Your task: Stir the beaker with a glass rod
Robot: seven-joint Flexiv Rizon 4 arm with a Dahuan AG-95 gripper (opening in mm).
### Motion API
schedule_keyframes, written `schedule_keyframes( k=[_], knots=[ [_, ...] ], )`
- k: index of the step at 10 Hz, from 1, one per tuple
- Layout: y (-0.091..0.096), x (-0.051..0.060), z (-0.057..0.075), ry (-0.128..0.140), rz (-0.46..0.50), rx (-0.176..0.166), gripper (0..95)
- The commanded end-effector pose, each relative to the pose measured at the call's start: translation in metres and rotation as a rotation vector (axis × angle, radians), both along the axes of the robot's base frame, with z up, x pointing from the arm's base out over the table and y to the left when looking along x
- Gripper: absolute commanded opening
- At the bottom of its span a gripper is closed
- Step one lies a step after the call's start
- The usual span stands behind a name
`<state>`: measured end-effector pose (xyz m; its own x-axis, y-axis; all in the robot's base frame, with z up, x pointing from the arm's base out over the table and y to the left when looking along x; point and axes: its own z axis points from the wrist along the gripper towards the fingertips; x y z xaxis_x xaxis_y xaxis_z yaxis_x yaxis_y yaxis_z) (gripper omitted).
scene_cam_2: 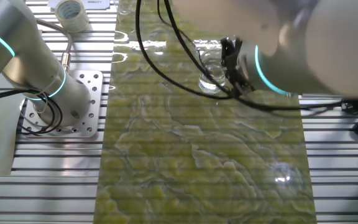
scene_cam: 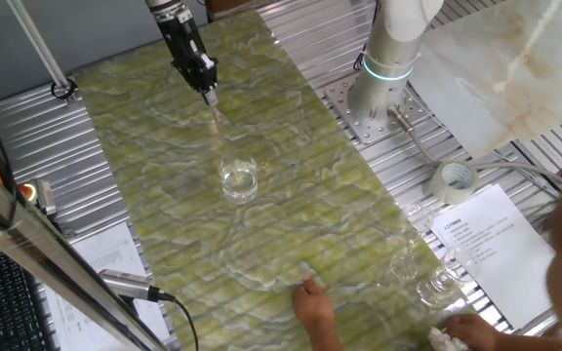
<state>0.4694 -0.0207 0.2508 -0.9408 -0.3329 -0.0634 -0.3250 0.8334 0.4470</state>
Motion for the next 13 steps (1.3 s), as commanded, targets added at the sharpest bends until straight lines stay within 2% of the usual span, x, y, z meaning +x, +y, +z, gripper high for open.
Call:
schedule_keyframes(
  k=[1,3,6,9,13],
  knots=[
    [0.002,0.001,0.002,0.004,0.003,-0.016,0.0],
    [0.005,0.002,0.007,0.009,0.005,-0.040,0.0],
    [0.010,0.003,0.014,0.015,0.004,-0.093,0.0],
    [0.016,0.003,0.020,0.025,0.004,-0.121,0.0],
    [0.025,0.000,0.028,0.051,0.018,-0.167,0.0]
  ],
)
